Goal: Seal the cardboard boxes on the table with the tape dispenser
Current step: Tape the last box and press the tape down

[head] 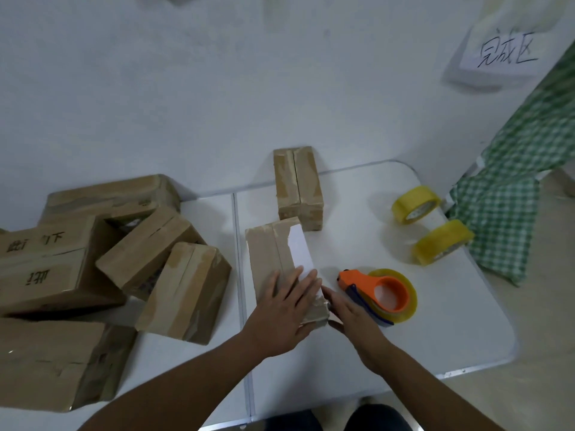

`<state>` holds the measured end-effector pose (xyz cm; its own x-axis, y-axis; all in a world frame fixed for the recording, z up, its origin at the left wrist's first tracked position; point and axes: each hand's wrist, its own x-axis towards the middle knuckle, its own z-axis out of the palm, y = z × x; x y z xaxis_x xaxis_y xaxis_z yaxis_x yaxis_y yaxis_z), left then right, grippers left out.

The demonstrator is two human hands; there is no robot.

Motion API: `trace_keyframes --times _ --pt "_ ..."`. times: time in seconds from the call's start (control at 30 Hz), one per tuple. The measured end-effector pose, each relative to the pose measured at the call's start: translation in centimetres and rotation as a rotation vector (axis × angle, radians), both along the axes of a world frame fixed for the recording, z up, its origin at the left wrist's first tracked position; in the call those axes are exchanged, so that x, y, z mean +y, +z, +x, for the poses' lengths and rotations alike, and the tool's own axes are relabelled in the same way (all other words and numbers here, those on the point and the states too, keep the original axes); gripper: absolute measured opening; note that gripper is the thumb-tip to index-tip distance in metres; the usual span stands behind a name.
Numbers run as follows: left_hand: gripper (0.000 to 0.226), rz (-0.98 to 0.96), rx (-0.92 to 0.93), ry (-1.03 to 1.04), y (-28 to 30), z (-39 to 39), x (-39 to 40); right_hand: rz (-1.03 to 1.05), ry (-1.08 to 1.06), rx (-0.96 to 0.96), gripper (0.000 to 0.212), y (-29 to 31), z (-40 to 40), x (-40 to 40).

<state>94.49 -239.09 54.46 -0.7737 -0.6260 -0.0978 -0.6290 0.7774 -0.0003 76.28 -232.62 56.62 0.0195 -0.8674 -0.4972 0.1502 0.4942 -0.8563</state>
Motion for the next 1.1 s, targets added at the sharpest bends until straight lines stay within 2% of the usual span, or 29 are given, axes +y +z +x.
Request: trace_keyframes --times 0.13,0.23,0.53,0.77,0.93,1.1 --pt "0.074 0.000 -0.017 0.003 0.1 0.0 -0.1 0.061 0.051 0.094 0.024 0.2 -0.2 -0.4" --pt "0.075 0.007 -0.031 -0.003 0.2 0.0 -0.1 0.053 0.075 0.249 0.015 0.9 -0.8 -1.4" --pt "0.075 0.004 -0.013 -0.010 0.2 0.1 -0.1 -0.225 0.195 0.844 0.012 1.2 0.4 -0.8" --pt "0.076 -0.024 0.006 -0.016 0.2 0.1 0.0 -0.333 0.402 0.809 0.014 2.1 -1.6 -0.9" --pt "0.076 -0.034 -0.030 -0.016 0.1 0.0 -0.1 -0.315 0.598 0.924 0.010 2.8 -1.8 -1.5" --pt "0.077 0.007 -0.064 -0.008 0.7 0.0 0.0 -0.346 0.620 1.043 0.011 3.2 -1.0 -1.5"
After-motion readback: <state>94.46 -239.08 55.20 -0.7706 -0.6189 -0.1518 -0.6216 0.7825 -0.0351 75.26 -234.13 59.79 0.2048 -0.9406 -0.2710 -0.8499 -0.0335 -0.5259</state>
